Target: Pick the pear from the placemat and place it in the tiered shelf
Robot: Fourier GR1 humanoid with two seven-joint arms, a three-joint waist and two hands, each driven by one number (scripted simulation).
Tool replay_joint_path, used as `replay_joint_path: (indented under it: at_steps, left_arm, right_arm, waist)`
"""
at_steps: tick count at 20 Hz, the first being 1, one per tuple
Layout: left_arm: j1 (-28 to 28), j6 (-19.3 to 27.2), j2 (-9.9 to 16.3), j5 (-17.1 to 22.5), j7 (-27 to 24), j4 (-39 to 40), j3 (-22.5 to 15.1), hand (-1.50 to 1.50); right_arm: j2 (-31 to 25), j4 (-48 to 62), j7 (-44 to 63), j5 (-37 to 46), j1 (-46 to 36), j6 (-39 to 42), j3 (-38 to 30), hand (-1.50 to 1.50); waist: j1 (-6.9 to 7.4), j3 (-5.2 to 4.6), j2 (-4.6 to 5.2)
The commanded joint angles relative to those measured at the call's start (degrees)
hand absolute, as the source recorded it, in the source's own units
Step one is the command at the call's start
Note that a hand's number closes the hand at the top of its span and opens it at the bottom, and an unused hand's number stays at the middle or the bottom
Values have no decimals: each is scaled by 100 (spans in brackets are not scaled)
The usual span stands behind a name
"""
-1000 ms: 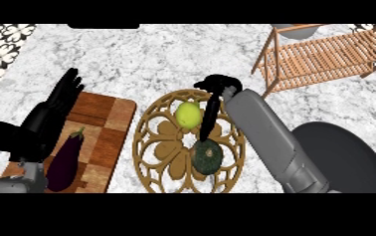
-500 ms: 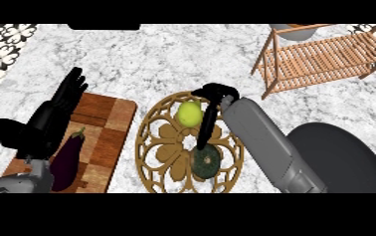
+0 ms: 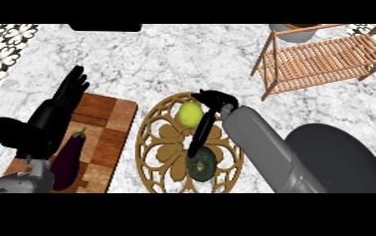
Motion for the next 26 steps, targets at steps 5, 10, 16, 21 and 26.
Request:
replay_joint_path:
  at_steps: [5,10,16,21,26]
  left_arm:
    - [45,-160,13,65,-95,56,193,0]
    - [399,-363,129,277,-112,-280,393,0]
    - [327,-177,-166,-98,-435,116,203,0]
    - [506,-76,-38,-79,-219,127,404,0]
    - [624,-45,-88,-62,-213,-56,403,0]
  right_arm:
    - [98,419,-669,870,346,-698,356,150]
    - [55,475,-953,1217,171,-1084,256,150]
    - [-538,-347,-1529,1964,837,-2050,376,150]
    - [-1187,-1911,-995,3303,1607,-3053,1392,150]
    - [-1483,-4158,-685,3233,2503,-3708,1126,150]
  waist:
    - [-8,37,161]
    - [31,37,153]
    - [-103,35,128]
    - [-486,21,-48]
    - [-622,30,-60]
